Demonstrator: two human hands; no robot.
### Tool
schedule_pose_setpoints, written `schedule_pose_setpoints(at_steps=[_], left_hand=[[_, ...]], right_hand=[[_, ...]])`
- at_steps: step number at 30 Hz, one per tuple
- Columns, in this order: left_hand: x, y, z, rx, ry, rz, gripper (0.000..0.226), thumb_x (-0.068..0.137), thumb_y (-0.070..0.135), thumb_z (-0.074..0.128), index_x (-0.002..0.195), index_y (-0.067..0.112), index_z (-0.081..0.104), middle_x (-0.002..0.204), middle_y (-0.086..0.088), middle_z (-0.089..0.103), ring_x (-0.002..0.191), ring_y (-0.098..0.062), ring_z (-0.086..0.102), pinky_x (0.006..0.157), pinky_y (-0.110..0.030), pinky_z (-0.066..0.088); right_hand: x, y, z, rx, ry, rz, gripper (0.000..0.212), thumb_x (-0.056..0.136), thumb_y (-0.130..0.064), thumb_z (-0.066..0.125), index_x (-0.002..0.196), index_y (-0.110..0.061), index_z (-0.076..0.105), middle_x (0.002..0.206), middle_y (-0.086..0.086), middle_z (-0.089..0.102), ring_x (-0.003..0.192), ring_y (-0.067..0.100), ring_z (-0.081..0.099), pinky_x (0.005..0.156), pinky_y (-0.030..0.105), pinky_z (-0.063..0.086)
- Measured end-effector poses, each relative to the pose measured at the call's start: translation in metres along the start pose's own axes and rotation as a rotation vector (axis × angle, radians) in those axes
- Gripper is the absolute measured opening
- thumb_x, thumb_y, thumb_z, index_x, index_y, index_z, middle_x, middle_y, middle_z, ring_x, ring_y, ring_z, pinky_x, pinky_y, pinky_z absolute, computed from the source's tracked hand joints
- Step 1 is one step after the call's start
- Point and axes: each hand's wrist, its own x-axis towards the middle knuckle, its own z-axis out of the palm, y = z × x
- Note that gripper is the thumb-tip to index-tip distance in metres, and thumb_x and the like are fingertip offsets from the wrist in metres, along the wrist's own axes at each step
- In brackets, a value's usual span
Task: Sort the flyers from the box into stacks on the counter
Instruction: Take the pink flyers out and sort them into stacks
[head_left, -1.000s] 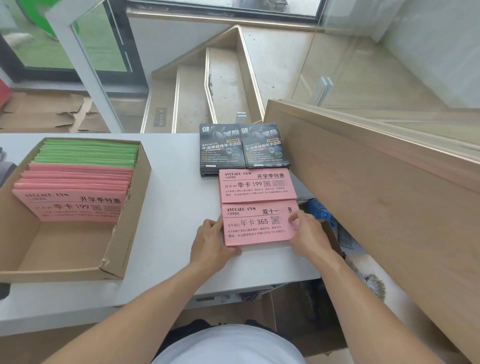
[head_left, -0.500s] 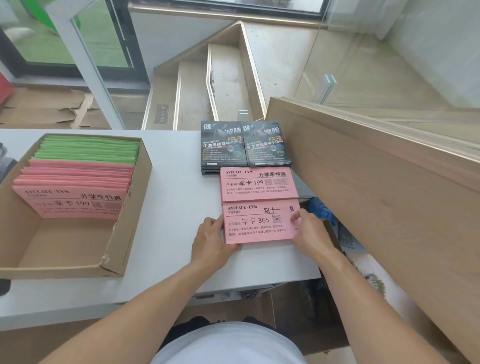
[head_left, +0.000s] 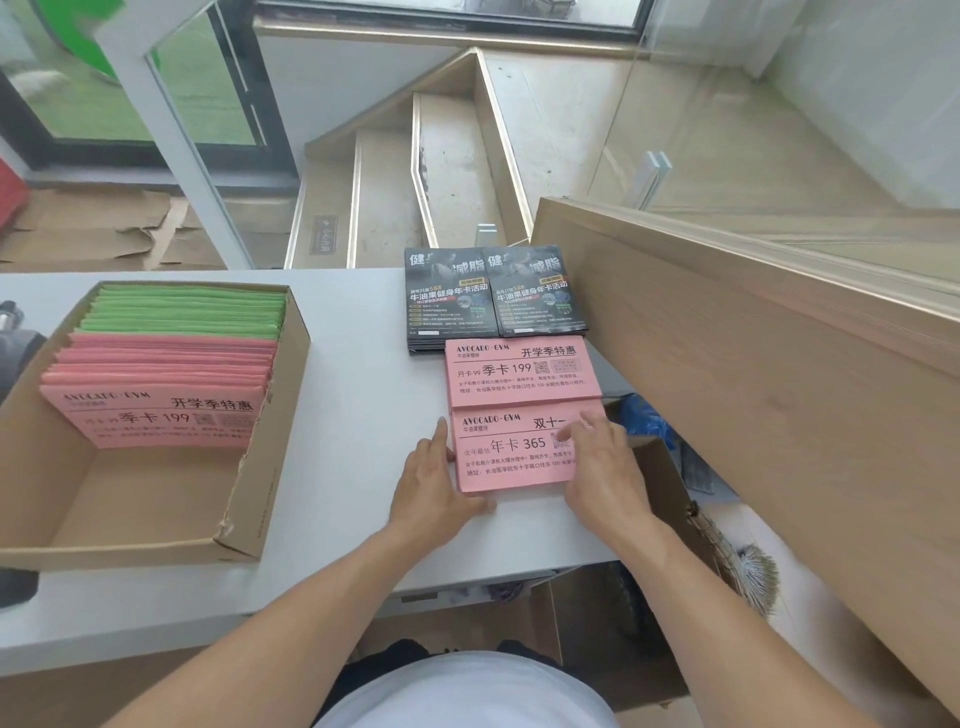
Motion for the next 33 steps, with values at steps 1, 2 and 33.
schedule_pose_setpoints(at_steps=[1,2,33], left_hand=[[-0.002,-0.002,0.000,0.005,0.005,0.020,0.127,0.069,0.044,0.089,0.161,0.029,0.003,0.123,0.010,0.043,0.120,-0.012,0.040,0.102,-0.030,0.040],[-0.005,-0.003,0.001,0.008,0.009,0.047,0.127,0.069,0.045,0.089,0.161,0.031,0.001,0.123,0.010,0.043,0.118,-0.011,0.040,0.102,-0.030,0.039],[-0.071,-0.098,-0.224,-0.136,0.596,0.136,0.040,0.090,0.017,0.074,0.128,0.025,0.066,0.130,0.012,0.061,0.127,-0.007,0.053,0.113,-0.036,0.042]], right_hand=[[-0.003,-0.008,0.002,-0.011,-0.029,-0.043,0.059,0.080,0.005,0.063,0.129,-0.024,0.050,0.150,0.000,0.035,0.137,0.022,0.029,0.113,0.034,0.030],[-0.006,-0.015,0.004,-0.023,-0.068,-0.067,0.062,0.080,0.005,0.061,0.132,-0.026,0.049,0.151,-0.001,0.034,0.138,0.021,0.028,0.113,0.034,0.029],[0.031,-0.273,0.013,0.226,0.030,-0.549,0.034,0.098,-0.021,0.060,0.131,-0.026,0.065,0.122,-0.006,0.066,0.112,0.021,0.054,0.100,0.036,0.043]])
